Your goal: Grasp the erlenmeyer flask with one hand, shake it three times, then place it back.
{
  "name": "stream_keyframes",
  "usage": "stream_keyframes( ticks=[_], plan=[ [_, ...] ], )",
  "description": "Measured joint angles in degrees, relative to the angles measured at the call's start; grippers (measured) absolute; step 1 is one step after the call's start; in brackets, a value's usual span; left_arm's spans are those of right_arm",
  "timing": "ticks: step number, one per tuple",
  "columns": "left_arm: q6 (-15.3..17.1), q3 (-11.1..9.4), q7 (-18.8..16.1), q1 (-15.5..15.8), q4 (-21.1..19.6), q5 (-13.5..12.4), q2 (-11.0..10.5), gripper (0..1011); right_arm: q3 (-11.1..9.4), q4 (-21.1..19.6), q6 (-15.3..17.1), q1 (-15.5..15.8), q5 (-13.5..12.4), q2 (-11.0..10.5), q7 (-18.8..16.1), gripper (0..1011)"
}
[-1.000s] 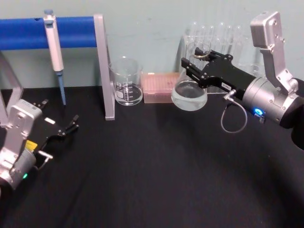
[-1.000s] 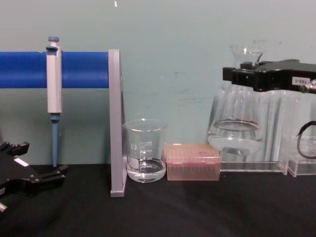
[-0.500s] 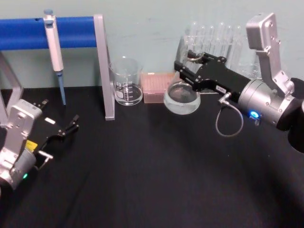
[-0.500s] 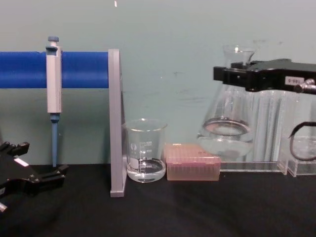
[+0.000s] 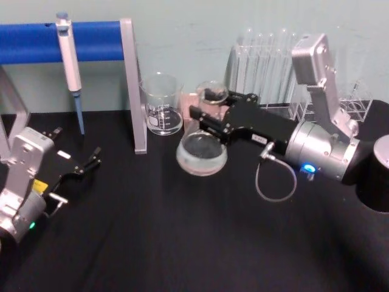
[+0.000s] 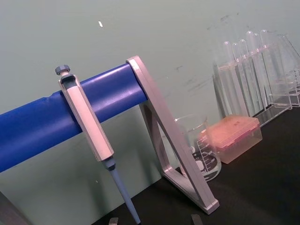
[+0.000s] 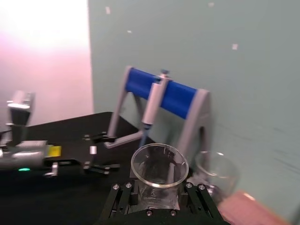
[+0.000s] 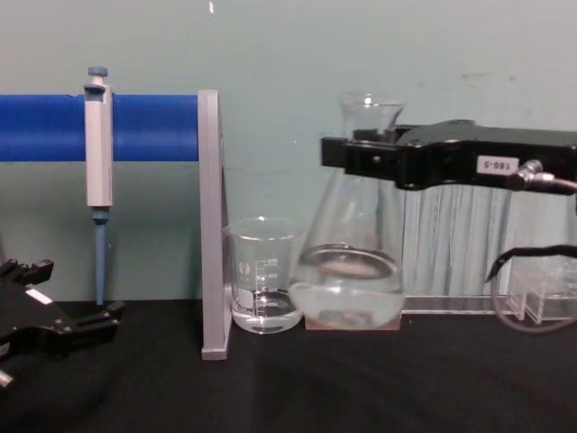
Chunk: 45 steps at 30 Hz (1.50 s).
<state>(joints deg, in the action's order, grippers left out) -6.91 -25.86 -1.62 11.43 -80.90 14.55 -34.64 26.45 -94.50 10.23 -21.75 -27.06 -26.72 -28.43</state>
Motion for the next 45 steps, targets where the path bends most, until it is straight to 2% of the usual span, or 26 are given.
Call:
stream_keyframes(
  ticks=[11, 27, 38, 45],
  plan=[
    [0.0, 0.0, 0.0, 0.0, 0.0, 0.0, 0.0, 1001, 4.1, -2.8, -0.1, 0.1, -1.9, -2.0, -4.2, 451],
    [0.0, 0.0, 0.0, 0.0, 0.0, 0.0, 0.0, 1001, 8.1, -4.3, -0.8, -0.7, -3.6, -3.9, -6.5, 451],
    [0.0, 0.0, 0.0, 0.0, 0.0, 0.0, 0.0, 1001, 9.2, -4.3, -1.3, -1.3, -4.1, -4.6, -6.9, 451],
    [0.0, 0.0, 0.0, 0.0, 0.0, 0.0, 0.0, 1001, 8.9, -2.8, -1.7, -1.7, -3.3, -4.0, -4.3, 451]
  ],
)
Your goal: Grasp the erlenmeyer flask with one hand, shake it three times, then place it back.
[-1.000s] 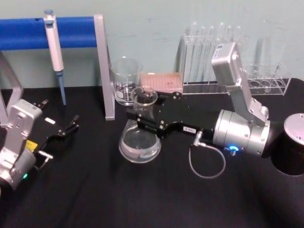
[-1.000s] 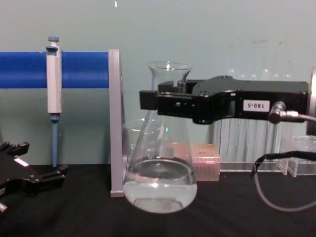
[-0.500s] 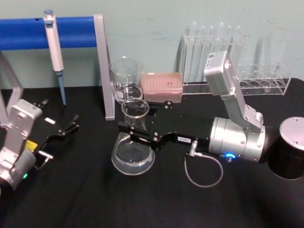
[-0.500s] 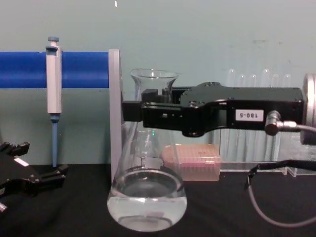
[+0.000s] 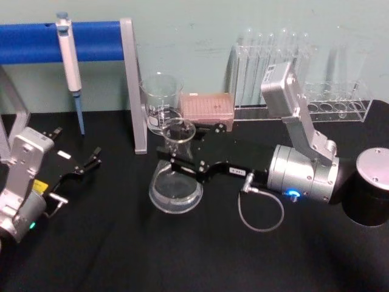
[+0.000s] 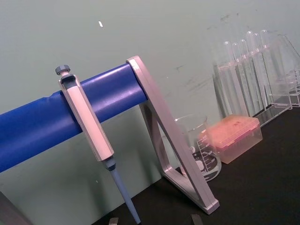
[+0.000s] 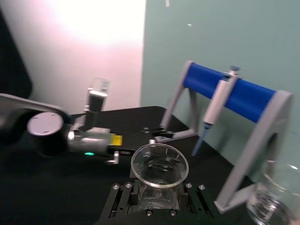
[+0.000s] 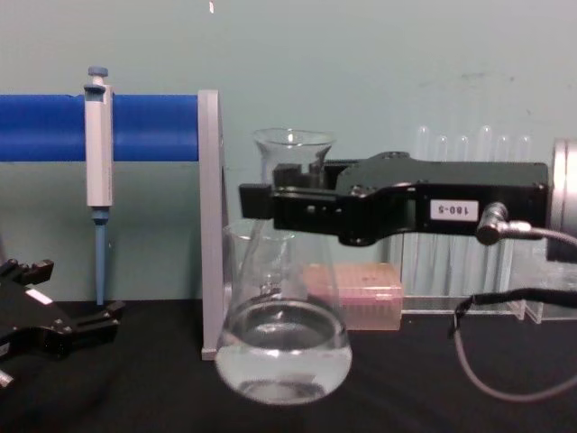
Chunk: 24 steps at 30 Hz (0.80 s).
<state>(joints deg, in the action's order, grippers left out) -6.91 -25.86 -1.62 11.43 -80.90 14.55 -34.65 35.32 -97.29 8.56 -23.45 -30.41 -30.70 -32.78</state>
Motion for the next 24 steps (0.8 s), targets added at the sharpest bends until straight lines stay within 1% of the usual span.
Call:
stream_keyframes(
  ticks=[4, 12, 13, 16, 20, 24],
  plan=[
    [0.0, 0.0, 0.0, 0.0, 0.0, 0.0, 0.0, 1001, -0.9, 1.2, -0.3, -0.1, 0.9, 0.7, 2.1, 451],
    [0.0, 0.0, 0.0, 0.0, 0.0, 0.0, 0.0, 1001, -3.8, 3.2, -0.6, 0.2, 2.8, 2.6, 7.2, 451],
    [0.0, 0.0, 0.0, 0.0, 0.0, 0.0, 0.0, 1001, -4.4, 3.5, -0.6, 0.4, 3.3, 3.0, 8.3, 451],
    [0.0, 0.0, 0.0, 0.0, 0.0, 0.0, 0.0, 1001, -5.2, 3.8, -0.7, 0.8, 4.3, 3.5, 10.1, 451],
    [0.0, 0.0, 0.0, 0.0, 0.0, 0.0, 0.0, 1001, -6.6, 4.1, -0.9, 1.6, 6.3, 4.6, 13.7, 451],
    [0.0, 0.0, 0.0, 0.0, 0.0, 0.0, 0.0, 1001, -7.5, 4.3, -1.0, 2.1, 7.5, 5.4, 16.1, 451]
  ],
)
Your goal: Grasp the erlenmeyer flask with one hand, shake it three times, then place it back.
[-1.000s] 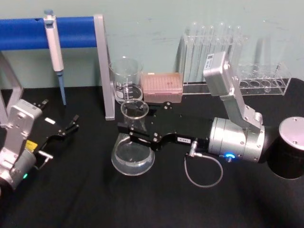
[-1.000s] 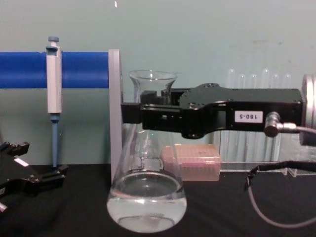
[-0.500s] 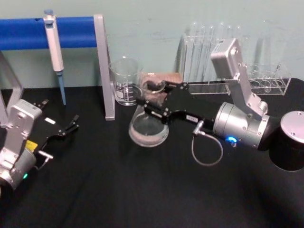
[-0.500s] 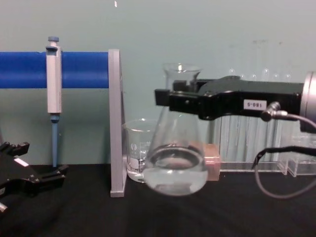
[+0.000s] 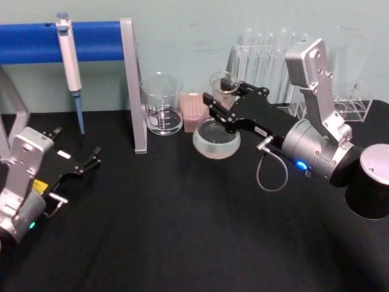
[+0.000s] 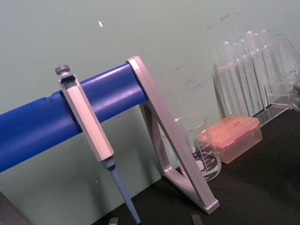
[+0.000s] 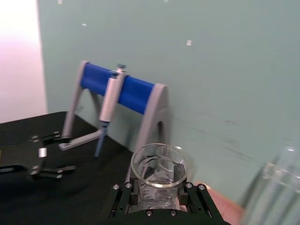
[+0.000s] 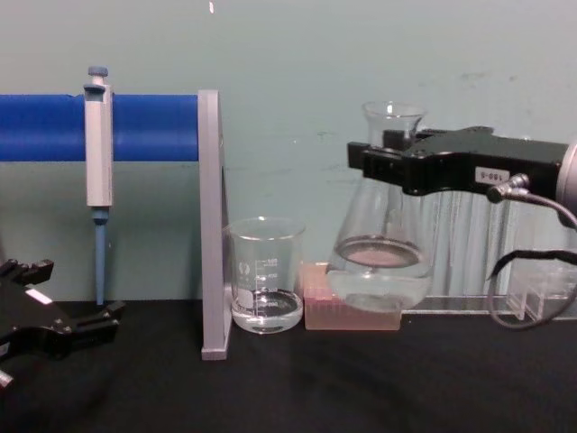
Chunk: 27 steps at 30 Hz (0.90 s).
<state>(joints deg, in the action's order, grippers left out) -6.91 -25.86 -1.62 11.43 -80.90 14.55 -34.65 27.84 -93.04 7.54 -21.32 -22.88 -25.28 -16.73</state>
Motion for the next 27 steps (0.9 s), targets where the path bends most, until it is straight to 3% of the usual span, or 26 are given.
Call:
stream_keyframes(
  ticks=[10, 27],
  plan=[
    [0.0, 0.0, 0.0, 0.0, 0.0, 0.0, 0.0, 1001, -2.8, 0.8, 0.2, 1.0, 2.6, 1.8, 4.0, 451],
    [0.0, 0.0, 0.0, 0.0, 0.0, 0.0, 0.0, 1001, -5.4, 1.0, 1.6, 2.1, 4.9, 3.7, 4.9, 451]
  ],
)
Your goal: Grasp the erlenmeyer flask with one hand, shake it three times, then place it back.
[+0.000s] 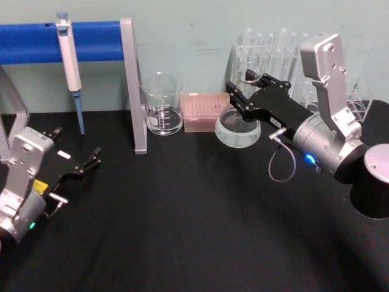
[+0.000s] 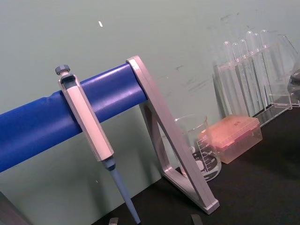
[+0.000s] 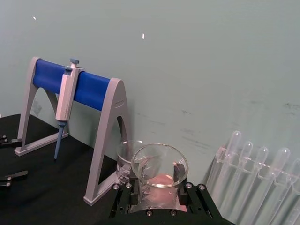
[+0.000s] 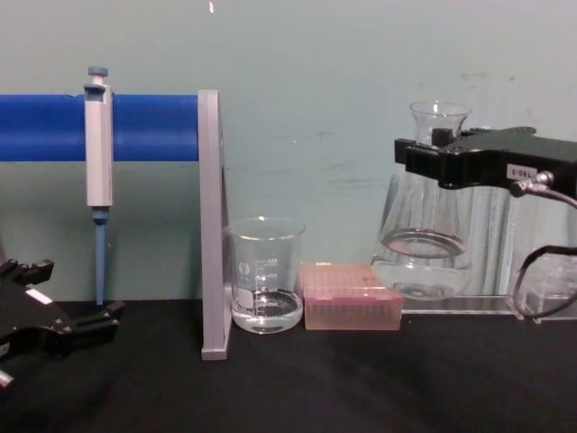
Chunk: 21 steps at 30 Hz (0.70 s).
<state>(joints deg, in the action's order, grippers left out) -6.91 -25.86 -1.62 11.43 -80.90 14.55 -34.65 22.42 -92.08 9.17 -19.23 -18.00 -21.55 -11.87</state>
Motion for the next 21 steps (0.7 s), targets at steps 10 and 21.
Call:
stream_keyframes(
  ticks=[10, 21],
  plan=[
    [0.0, 0.0, 0.0, 0.0, 0.0, 0.0, 0.0, 1001, -0.5, -0.9, 0.3, 0.5, 0.2, 0.8, -3.3, 451],
    [0.0, 0.0, 0.0, 0.0, 0.0, 0.0, 0.0, 1001, -0.2, -2.4, 1.1, 0.9, -2.2, 0.0, -9.6, 451]
  ],
)
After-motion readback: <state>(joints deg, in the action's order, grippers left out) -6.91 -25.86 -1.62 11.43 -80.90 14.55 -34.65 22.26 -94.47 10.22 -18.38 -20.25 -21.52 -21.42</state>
